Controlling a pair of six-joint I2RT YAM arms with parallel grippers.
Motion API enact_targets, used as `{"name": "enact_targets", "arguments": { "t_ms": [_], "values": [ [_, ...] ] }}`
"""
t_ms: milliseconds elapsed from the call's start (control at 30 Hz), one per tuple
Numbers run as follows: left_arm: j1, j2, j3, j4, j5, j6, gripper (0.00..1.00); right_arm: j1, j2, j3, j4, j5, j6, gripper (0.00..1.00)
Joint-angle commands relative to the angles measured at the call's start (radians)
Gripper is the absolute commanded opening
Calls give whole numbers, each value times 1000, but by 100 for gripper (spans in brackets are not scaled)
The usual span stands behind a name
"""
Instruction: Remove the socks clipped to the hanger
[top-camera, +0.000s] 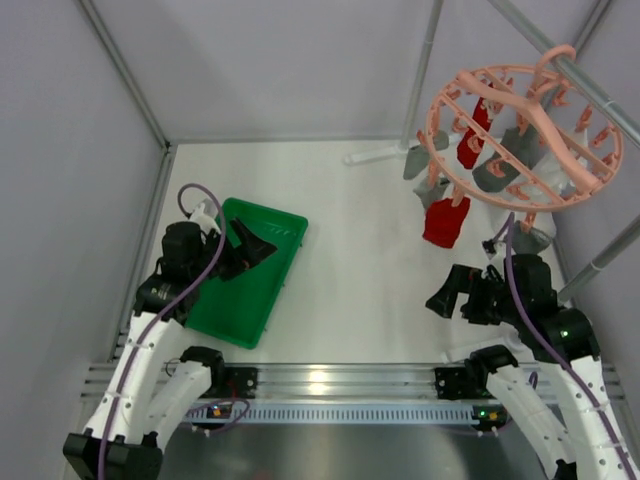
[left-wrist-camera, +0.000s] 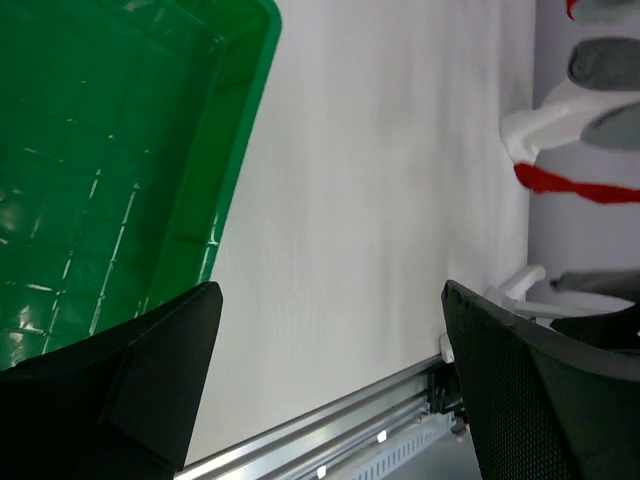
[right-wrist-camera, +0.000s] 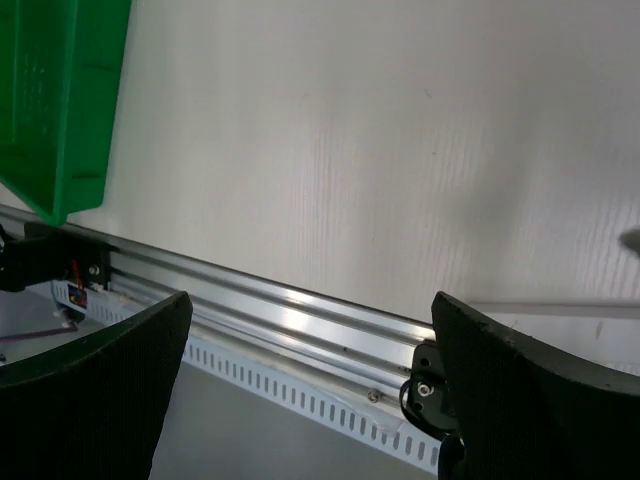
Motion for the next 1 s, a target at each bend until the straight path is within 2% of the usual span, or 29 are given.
{"name": "enact_targets", "arguments": {
  "t_ms": [0, 133, 167, 233, 267, 300, 367, 433, 567, 733, 867, 933, 967],
  "values": [
    [-18, 70, 81, 120, 132, 33, 94, 12, -23, 20, 67, -74, 8, 100],
    [-160, 182, 239, 122, 31, 60, 94, 10, 24, 7, 92, -211, -32, 99],
    [-261, 232, 267, 122, -32, 67, 94, 12, 33, -7, 100, -260, -38, 100],
    [-367, 283, 342, 122, -103, 71, 93, 12, 53, -18, 113, -302, -66, 100],
    [-462, 329, 362, 122, -135, 74, 93, 10, 57, -23, 112, -316, -74, 99],
    [-504, 351, 400, 122, -213, 77, 93, 12, 66, -20, 106, -318, -92, 99],
    [-614, 406, 426, 128, -288, 82, 93, 20, 67, -18, 103, -334, -97, 99],
    [-679, 435, 449, 155, -332, 87, 93, 33, 60, -18, 116, -367, -89, 99],
    [-707, 515, 462, 224, -353, 90, 93, 87, 58, -6, 126, -440, -89, 99],
    [-727, 572, 488, 234, -384, 97, 93, 217, 112, 77, 95, -422, -123, 100],
    [-733, 596, 480, 266, -385, 88, 93, 381, 138, 146, 106, -292, -95, 99],
    [-737, 604, 480, 277, -391, 93, 93, 420, 115, 160, 149, -247, -58, 99],
    [-740, 610, 482, 280, -399, 94, 93, 443, 106, 181, 156, -174, -48, 99]
  ]
}}
